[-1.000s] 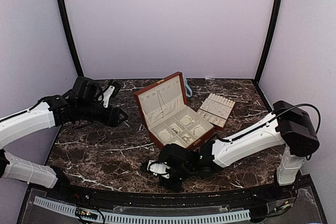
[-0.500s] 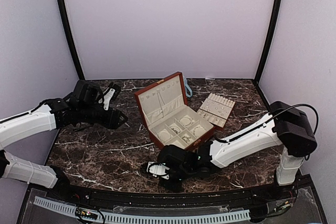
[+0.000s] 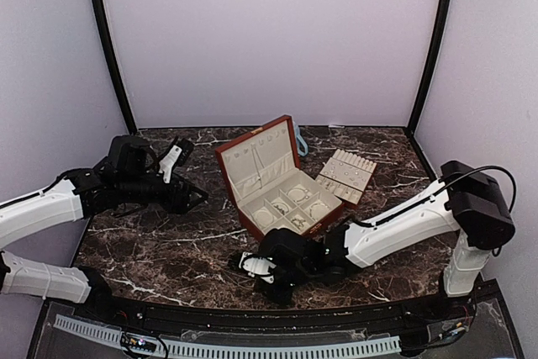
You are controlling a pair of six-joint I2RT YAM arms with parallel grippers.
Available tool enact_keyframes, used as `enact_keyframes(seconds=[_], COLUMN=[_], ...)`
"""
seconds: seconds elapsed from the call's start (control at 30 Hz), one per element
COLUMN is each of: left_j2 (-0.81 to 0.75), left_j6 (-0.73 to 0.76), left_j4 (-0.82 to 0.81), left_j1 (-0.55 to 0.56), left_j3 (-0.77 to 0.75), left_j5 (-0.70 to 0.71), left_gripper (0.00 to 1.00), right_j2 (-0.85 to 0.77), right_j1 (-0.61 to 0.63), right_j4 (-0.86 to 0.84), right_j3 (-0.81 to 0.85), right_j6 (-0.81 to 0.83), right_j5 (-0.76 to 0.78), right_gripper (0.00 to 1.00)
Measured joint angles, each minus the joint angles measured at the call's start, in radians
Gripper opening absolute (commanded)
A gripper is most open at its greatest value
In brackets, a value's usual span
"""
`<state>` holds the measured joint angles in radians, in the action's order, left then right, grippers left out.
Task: Organize the mixed jewelry
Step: Pick up the necklace from the center of the board, then pass from the right arm to the left
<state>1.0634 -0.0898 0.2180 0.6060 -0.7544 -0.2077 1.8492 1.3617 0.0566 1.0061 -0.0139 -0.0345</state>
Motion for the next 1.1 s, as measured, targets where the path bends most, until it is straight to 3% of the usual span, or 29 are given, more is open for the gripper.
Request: enact_keyframes(seconds=[0.13,0.37,0.8,1.1], left_j2=[-0.017,0.049,0.273,0.401], left_j6=[0.033,0.122,0.18,0.141], left_j4=[-0.064,-0.169,-0.41,-0.609], left_j1=[0.034,0.189,0.363,0.416], left_j3=[0.043,0.089,0.154,0.173], left_j5=[-0.108,-0.204,-0.184,-0.14], left_gripper=[0.6,0.56,0.53,0.44], right_j2=[-0.06,-0.14,-0.302,-0.344], right_j1=[-0.033,-0.117,-0.177,-0.191], right_j4=[-0.06,-0.204,-0.385,-0.446], right_j3=[-0.048,-0.129,-0.282,-0.34], right_j6=[-0.056,-0.137,-0.24,-0.273], right_j5=[-0.036,-0.124,-0.205,-0.209], right_gripper=[0.0,0.0,0.0,0.0])
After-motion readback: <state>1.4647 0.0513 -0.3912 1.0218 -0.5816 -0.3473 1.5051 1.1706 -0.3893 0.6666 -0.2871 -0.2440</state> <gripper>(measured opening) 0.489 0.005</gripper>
